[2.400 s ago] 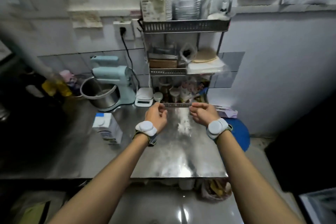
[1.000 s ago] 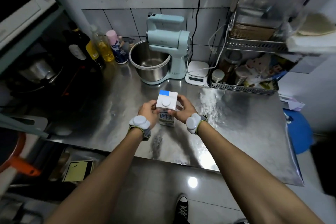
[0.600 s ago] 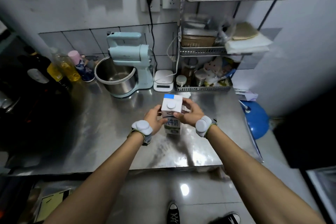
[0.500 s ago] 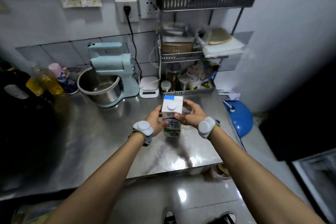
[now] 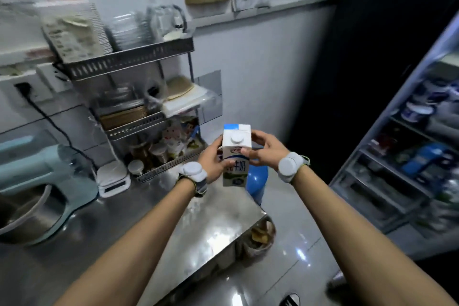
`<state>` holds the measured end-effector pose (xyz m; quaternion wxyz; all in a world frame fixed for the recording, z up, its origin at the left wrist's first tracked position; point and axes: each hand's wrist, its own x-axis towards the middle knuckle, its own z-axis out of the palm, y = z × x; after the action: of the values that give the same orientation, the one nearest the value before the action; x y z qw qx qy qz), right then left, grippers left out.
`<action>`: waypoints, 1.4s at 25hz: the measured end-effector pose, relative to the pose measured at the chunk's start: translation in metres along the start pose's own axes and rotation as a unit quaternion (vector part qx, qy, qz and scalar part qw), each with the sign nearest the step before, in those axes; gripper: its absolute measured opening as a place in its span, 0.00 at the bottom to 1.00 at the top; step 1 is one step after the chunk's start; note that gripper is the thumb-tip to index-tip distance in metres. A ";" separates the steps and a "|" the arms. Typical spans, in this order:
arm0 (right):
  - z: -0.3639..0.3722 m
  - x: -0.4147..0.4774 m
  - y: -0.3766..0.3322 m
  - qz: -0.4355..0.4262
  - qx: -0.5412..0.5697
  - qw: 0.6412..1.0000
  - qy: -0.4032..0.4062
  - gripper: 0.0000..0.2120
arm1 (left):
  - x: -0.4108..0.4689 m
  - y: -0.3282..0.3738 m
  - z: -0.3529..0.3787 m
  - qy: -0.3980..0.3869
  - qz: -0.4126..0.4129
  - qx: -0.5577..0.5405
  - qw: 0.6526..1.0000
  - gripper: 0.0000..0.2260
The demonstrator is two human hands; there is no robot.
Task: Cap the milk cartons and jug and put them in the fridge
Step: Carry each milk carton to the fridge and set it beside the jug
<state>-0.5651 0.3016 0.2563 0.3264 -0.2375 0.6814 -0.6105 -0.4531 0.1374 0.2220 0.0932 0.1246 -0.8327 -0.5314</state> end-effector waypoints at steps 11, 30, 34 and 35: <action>-0.242 -0.024 -0.040 -0.082 -0.081 0.971 0.212 0.28 | 0.168 0.147 0.169 -0.121 0.123 0.021 0.985 0.28; -0.472 0.004 -0.116 -0.201 -0.042 0.881 0.426 0.17 | 0.361 0.322 0.333 -0.138 0.246 0.009 0.959 0.17; -0.518 0.027 -0.138 -0.206 -0.011 0.867 0.454 0.18 | 0.414 0.350 0.356 -0.140 0.278 -0.008 0.950 0.17; -0.530 0.033 -0.143 -0.205 -0.004 0.863 0.461 0.18 | 0.428 0.358 0.362 -0.141 0.288 -0.011 0.947 0.17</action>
<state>-0.9873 0.6166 0.4144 -0.1588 -0.0647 0.6927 -0.7006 -1.0033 0.4624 0.4058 0.1251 -0.1977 -0.8320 -0.5030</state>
